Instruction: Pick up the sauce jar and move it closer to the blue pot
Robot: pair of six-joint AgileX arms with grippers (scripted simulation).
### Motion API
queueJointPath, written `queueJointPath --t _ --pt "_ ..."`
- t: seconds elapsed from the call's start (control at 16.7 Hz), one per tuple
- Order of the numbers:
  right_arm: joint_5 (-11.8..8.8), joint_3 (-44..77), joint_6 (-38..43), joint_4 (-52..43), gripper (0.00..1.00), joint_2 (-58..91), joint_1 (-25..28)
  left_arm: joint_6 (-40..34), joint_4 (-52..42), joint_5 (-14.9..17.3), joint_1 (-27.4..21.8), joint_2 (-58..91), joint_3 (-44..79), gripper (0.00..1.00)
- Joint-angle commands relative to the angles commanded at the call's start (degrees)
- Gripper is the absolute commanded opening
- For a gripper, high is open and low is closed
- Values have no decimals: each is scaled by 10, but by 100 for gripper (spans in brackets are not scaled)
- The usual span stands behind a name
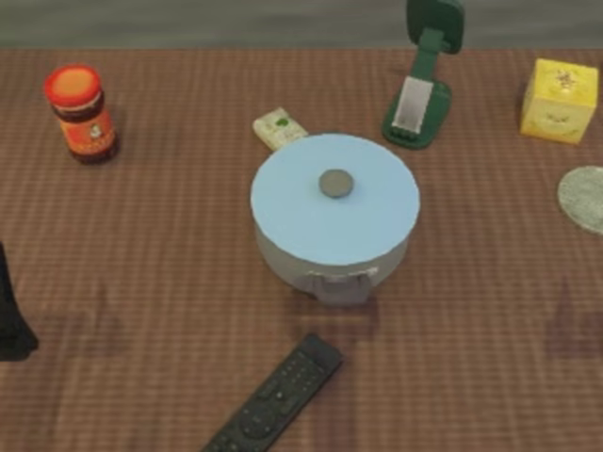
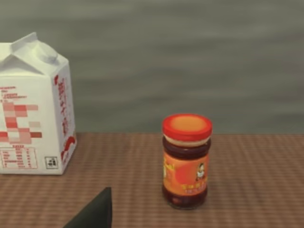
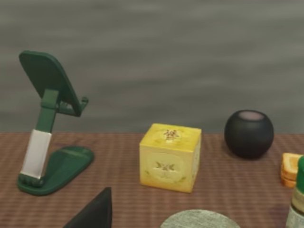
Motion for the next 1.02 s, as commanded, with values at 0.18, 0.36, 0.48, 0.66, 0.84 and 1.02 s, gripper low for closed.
queueJointPath --t 0.18,0.36,0.48,0.66,0.84,1.02 --pt "0 0 0 0 100 0 0 0 -2 0 1 4 5 100" --pt "0 0 0 0 100 0 0 2 -26 -3 4 48 54 100" --pt "0 0 0 0 100 0 0 4 -55 -4 7 103 112 100" --pt "0 0 0 0 100 0 0 9 -118 -4 9 217 232 100" --pt "0 0 0 0 100 0 0 16 -197 -1 8 361 382 100" --pt "0 0 0 0 100 0 0 24 -288 3 5 526 553 100"
